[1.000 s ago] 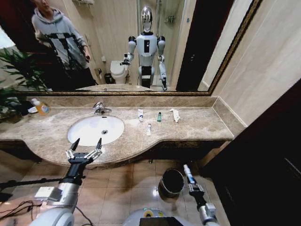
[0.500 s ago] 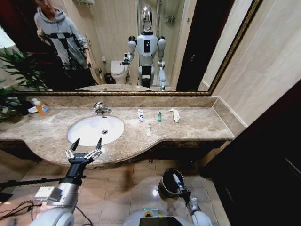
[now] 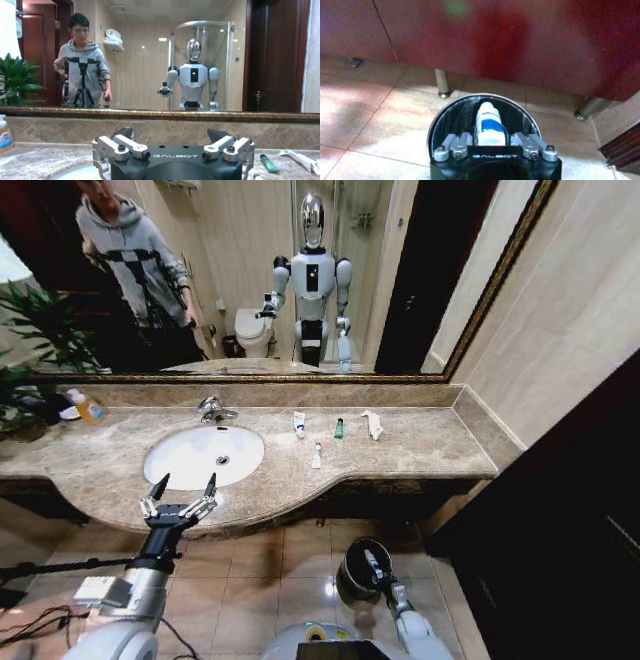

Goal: Pick up the trash from the sink and place it in the trash bin.

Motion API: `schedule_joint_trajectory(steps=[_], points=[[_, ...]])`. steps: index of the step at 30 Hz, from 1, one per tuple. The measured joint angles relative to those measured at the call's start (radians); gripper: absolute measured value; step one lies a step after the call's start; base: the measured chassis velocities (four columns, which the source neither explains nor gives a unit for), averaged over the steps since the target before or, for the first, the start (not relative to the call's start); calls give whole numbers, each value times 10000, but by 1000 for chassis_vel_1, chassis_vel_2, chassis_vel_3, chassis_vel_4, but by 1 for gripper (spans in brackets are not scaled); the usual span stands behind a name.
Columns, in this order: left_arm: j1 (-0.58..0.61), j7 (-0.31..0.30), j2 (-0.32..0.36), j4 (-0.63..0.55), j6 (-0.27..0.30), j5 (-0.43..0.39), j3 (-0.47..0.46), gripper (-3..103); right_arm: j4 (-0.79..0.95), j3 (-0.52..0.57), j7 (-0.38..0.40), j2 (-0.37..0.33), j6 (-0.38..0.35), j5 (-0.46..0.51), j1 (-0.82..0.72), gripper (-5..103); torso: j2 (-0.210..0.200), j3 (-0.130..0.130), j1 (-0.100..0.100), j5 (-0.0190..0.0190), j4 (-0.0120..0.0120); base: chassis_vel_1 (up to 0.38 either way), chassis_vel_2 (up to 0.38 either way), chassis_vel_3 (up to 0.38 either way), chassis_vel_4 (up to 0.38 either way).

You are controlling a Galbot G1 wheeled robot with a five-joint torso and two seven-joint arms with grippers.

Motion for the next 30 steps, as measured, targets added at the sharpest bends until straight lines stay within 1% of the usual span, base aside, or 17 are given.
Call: schedule_joint_trajectory(steps=[1, 2, 5, 7, 8, 10, 13, 14, 16, 17, 18, 20, 23, 24, 26, 28, 30], points=[[0, 0, 0, 1, 0, -1, 0, 100, 14, 26, 31, 9, -42, -57, -27, 41, 0, -1, -1, -1, 0, 0, 0, 0, 0], [0, 0, 0, 1, 0, -1, 0, 100, 14, 26, 31, 9, -42, -57, -27, 41, 0, -1, -1, -1, 0, 0, 0, 0, 0], [0, 0, 0, 0, 0, 0, 0, 100, 118, 47, 95, 18, -66, -87, -166, 57, 0, 0, 0, 0, 0, 0, 0, 0, 0], [0, 0, 0, 0, 0, 0, 0, 100, 168, 50, 99, 17, -67, -86, -211, 57, 0, 0, 0, 0, 0, 0, 0, 0, 0], [0, 0, 0, 0, 0, 0, 0, 100, 274, 52, 101, 10, -67, -80, -306, 68, 0, 0, -1, 1, 0, 0, 0, 0, 0], [0, 0, 0, 0, 0, 0, 0, 100, 360, 53, 101, 0, -67, -63, -385, 68, 0, 0, -1, 1, 0, 0, 0, 0, 0], [1, 0, 0, 0, 0, 0, 0, 100, 719, 55, 101, -41, -70, 60, -721, 85, 0, -1, -1, 1, 0, 0, 0, 0, 0], [1, 0, 0, 0, 0, 0, 0, 100, 719, 55, 101, -41, -70, 60, -721, 85, 0, -1, -1, 1, 0, 0, 0, 0, 0], [0, 0, 0, 0, 0, 0, 0, 100, 1045, 49, 116, -46, -93, 184, -999, 95, 0, -1, -1, 1, -1, 0, 0, 0, 0], [0, 0, 0, 0, 0, 0, 0, 100, 1203, 46, 128, -42, -117, 235, -1114, 95, 0, -1, -1, 1, 0, 0, 0, 0, 0], [0, 0, 0, 0, 0, 0, 0, 100, 1477, 41, 164, -28, -136, 285, -1297, 98, 0, -1, -1, 1, 0, 0, 0, 0, 0], [0, 0, 0, 0, 0, 0, 0, 100, 1662, 42, 208, -15, -130, 283, -1417, 100, 1, -1, -1, 1, 0, 0, 0, 0, 0], [0, -1, 0, 1, 0, 0, 0, 100, 3249, 79, 441, 5, 15, 258, -2313, 100, 1, -1, -1, 1, -1, 0, 0, 0, 0], [0, -1, 0, 1, 0, 0, 0, 100, 3249, 79, 441, 5, 15, 258, -2313, 100, 1, -1, -1, 1, -1, 0, 0, 0, 0], [0, 0, 0, 0, 0, 0, 0, 100, 4494, 98, 845, -21, 473, 267, -2997, 100, 1, -1, -1, 1, 0, 0, 0, 0, 0], [0, 0, 0, 0, 0, 0, 0, 100, 4855, 115, 979, -29, 577, 278, -3214, 100, 2, -1, -1, 1, 0, 0, 0, 0, 0], [0, 0, 0, 0, 0, 0, -1, 100, 5964, 127, 1228, -60, 736, 589, -3886, 100, 2, -1, -1, 0, 0, 0, 0, 0, 0]])
